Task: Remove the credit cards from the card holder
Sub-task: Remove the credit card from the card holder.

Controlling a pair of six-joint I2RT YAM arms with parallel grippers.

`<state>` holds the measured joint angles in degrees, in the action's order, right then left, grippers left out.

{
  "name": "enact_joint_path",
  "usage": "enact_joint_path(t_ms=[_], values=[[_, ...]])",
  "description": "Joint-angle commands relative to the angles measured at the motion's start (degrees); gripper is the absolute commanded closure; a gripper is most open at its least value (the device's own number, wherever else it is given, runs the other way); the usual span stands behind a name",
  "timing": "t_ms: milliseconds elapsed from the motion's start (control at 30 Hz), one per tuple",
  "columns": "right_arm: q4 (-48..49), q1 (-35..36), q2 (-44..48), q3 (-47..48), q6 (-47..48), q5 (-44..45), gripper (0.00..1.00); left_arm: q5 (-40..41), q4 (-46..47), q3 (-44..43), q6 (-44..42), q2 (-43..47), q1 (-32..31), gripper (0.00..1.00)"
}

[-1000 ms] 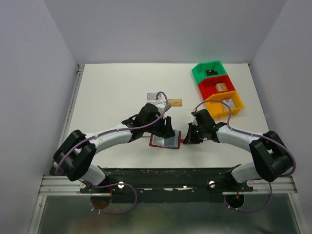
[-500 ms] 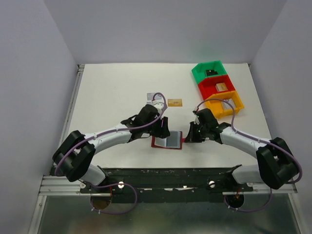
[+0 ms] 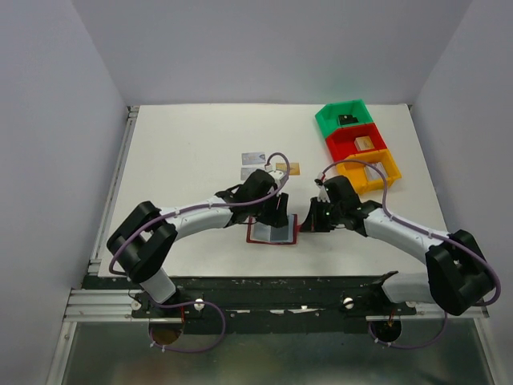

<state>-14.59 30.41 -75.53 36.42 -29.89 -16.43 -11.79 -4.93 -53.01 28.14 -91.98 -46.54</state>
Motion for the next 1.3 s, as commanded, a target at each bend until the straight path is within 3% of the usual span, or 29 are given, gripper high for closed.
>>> enact_joint_path(t_ms=[0,433,700,1267], values=[[2.7,0.4,2.0,-0.3,0.6,-4.0,1.0,1.5,-2.8,-2.4,-1.4,-2.5,-1.3,0.37],[3.7,0.4,2.8,-0.6,0.9,-5.0,1.0,4.1,-4.7,-3.7,-1.0,-5.2,-1.9,0.4],[4.4,0.3,3.4,-0.5,0.9,-6.9,1.0,3.4,-4.7,-4.6,-1.4,-5.5,-2.7,0.35],[4.4,0.4,3.5,-0.7,1.1,-6.9,1.0,4.8,-5.5,-4.7,-1.5,-5.5,-3.4,0.34]])
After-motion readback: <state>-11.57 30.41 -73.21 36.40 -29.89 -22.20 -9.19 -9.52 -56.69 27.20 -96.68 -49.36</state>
